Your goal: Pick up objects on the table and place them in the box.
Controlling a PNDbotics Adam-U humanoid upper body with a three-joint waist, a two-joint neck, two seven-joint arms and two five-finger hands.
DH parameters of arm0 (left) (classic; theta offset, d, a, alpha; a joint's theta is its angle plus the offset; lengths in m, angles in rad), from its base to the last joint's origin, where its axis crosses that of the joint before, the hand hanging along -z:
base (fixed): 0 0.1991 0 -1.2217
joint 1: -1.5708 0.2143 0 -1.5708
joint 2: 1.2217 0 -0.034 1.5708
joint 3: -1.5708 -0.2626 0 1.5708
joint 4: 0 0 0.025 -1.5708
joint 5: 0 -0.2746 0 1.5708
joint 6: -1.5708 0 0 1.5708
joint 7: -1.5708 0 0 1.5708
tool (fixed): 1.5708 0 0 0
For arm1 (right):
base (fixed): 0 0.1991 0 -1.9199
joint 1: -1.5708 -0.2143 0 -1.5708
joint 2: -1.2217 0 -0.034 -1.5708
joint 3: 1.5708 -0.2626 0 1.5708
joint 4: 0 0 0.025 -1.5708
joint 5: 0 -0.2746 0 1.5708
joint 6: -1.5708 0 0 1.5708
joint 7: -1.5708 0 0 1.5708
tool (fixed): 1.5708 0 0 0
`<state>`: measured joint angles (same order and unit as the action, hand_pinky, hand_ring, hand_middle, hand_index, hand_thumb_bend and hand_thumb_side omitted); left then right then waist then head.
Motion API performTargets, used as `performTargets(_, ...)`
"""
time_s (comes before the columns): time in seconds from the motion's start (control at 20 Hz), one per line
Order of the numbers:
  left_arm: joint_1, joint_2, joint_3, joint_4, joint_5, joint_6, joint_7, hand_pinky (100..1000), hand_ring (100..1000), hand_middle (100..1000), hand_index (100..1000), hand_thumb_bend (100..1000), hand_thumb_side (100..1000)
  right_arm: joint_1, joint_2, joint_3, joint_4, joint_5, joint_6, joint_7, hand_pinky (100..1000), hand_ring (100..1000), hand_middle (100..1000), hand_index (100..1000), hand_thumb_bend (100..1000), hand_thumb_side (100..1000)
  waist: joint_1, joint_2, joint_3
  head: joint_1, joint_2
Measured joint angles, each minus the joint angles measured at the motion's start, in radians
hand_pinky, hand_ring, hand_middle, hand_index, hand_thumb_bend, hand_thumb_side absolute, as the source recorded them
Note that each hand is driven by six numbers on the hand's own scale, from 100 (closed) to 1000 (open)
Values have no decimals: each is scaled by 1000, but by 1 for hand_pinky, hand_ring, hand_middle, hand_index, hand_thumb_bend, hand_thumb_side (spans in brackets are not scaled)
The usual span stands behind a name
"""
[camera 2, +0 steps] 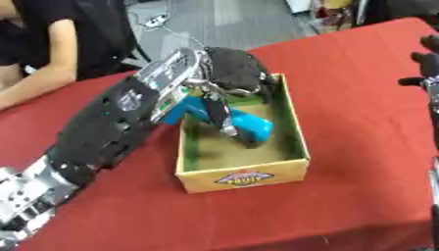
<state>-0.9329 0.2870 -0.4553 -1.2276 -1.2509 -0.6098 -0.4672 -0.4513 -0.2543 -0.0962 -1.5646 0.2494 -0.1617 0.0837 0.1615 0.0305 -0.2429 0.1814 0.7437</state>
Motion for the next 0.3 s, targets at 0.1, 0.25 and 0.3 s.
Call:
performTargets(0.1, 0, 0, 0, 1, -6, -3, 1, 820, 806, 814, 823, 907, 577, 0, 0, 0, 0, 0, 0, 0, 675, 906, 957, 1000, 441, 1000, 0, 0, 0, 0, 0)
performTargets(0.25, 0, 0, 4, 3, -10, -5, -1, 830, 810, 817, 825, 916, 584, 0, 0, 0, 0, 0, 0, 0, 675, 906, 957, 1000, 442, 1000, 0, 0, 0, 0, 0)
performTargets(0.3, 0, 0, 6, 3, -10, -5, -1, 829, 810, 817, 825, 916, 583, 0, 0, 0, 0, 0, 0, 0, 675, 906, 957, 1000, 442, 1000, 0, 0, 0, 0, 0)
